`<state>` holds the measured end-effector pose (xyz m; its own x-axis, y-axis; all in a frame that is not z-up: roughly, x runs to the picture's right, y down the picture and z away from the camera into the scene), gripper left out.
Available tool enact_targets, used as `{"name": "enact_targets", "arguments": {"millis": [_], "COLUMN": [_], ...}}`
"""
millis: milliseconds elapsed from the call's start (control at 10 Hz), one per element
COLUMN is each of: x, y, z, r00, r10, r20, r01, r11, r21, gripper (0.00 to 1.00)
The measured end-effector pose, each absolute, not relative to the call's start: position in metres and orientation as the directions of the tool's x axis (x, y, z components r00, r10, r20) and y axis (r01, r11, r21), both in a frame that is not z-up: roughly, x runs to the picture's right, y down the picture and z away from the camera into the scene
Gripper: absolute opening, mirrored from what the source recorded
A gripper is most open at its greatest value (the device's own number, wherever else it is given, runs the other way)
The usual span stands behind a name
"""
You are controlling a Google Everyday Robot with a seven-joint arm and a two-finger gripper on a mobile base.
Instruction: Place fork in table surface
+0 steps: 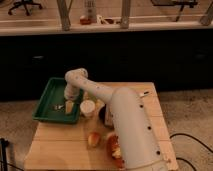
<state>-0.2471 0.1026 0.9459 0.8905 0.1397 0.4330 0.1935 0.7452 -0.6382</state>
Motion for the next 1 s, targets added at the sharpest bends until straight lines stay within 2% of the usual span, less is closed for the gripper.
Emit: {"name": "enact_targets", "arguments": {"millis": [600,1000], "x": [-0.275,-0.278], "y": [0.042,0.04], "z": [0.909,0.912], "r00": [0.839,0.824], "r10": [0.043,0.031], "r20": [0.542,0.565], "r01": [0.306,0.327], "r11": [0.786,0.789], "r21": [-0.536,-0.52], "gripper": [0.8,0.8]}}
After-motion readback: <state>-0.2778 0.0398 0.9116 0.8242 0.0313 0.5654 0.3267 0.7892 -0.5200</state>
